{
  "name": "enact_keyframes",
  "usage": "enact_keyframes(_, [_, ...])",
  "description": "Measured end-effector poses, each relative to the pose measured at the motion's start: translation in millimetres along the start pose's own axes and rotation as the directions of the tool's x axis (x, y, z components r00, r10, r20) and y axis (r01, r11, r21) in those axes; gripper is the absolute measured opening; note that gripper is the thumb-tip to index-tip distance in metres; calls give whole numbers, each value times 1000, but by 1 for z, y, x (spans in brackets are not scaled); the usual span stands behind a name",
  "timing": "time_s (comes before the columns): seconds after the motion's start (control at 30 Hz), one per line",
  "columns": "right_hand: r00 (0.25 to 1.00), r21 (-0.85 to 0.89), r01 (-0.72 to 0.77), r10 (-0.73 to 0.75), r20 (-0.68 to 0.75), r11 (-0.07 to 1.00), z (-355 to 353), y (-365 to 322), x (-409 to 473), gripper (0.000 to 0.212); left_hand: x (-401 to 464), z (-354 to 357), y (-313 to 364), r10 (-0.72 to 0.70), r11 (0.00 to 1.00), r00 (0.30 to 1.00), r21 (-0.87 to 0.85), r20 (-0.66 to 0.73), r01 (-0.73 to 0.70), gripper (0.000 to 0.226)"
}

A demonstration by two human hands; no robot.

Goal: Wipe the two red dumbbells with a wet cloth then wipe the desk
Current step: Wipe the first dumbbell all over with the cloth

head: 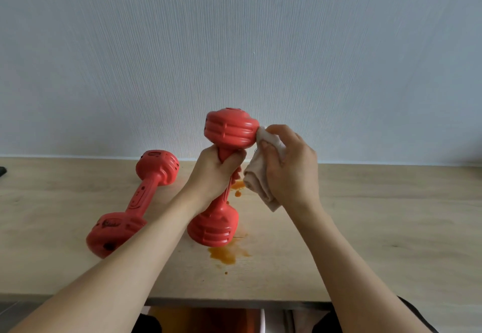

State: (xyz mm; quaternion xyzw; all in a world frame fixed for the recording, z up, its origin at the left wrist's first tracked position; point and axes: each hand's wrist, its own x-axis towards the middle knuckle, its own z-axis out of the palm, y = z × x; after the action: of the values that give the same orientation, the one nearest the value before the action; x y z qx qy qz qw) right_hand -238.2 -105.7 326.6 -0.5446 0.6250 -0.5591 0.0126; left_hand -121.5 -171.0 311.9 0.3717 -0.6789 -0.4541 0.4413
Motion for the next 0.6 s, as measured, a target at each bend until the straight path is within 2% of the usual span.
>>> enact_keyframes(0.17, [1000,1,-24,24,-6,1000,5,-1,-1,17,1,1,1,-12,1000,1000,-23,-2,12,27])
enact_keyframes(0.23, [997,-8,61,-62,-49,998,6,-8,-5,19,1,1,2,-21,1000,1000,-23,-19,21,29])
enact_keyframes(0.3, [970,-73,206,-214,-115,976,8,-17,-11,22,1,-1,1,-37,999,999,-15,-37,37,26])
enact_keyframes(0.37, [948,-129,265,-283,-144,956,10,-21,-12,23,2,-2,0,-37,999,999,-2,-39,37,26])
enact_keyframes(0.47, [975,-85,179,-188,-120,980,10,-12,-2,16,1,0,1,-16,1000,999,16,-28,16,34])
enact_keyframes(0.6, [996,-10,39,-40,-83,999,7,8,13,18,-1,4,2,17,1000,1000,21,11,-17,29])
